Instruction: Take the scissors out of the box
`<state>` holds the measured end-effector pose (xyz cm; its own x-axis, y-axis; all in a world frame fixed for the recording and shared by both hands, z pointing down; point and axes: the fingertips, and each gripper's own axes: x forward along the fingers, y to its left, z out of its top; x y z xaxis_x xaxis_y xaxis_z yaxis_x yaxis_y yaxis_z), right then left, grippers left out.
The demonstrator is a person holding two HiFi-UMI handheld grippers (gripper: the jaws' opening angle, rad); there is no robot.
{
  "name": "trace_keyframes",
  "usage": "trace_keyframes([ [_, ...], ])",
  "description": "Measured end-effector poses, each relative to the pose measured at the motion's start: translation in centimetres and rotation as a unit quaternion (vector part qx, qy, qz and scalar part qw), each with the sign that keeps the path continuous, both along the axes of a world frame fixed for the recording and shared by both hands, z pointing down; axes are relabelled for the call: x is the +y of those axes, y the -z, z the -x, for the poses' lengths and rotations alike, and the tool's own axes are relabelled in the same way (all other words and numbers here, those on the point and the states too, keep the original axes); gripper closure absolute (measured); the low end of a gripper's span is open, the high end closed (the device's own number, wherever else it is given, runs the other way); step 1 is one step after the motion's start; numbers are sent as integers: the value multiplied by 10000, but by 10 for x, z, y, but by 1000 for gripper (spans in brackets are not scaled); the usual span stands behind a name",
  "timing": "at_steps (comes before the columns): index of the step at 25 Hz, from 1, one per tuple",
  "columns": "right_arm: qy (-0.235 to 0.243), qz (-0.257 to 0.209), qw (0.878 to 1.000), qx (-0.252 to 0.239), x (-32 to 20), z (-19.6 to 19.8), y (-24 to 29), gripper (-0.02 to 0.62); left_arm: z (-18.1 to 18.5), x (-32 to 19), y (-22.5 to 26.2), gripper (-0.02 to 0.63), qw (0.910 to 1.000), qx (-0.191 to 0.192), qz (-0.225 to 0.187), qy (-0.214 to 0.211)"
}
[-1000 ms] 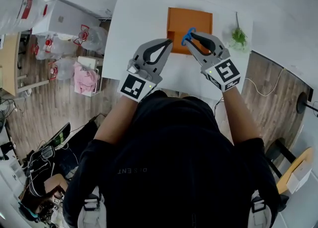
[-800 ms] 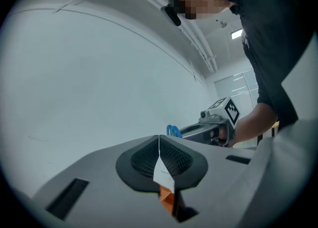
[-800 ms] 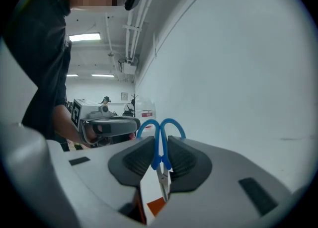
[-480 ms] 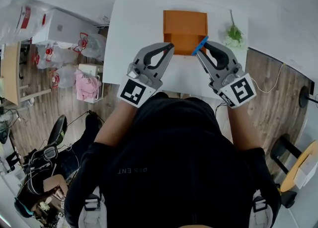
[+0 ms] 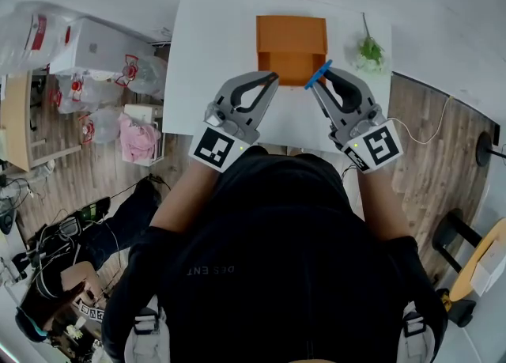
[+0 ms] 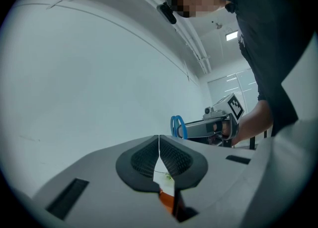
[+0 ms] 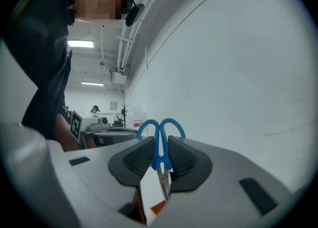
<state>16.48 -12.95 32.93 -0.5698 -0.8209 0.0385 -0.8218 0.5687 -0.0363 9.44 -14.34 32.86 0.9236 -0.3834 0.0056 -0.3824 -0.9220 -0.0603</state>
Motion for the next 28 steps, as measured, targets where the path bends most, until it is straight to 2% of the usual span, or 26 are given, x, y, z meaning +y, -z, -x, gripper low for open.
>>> trace_keyframes([
  [28,-60,-83,9999,-47,-4,0,4,502,-6,-4,1,586,10000,51,-4,41],
])
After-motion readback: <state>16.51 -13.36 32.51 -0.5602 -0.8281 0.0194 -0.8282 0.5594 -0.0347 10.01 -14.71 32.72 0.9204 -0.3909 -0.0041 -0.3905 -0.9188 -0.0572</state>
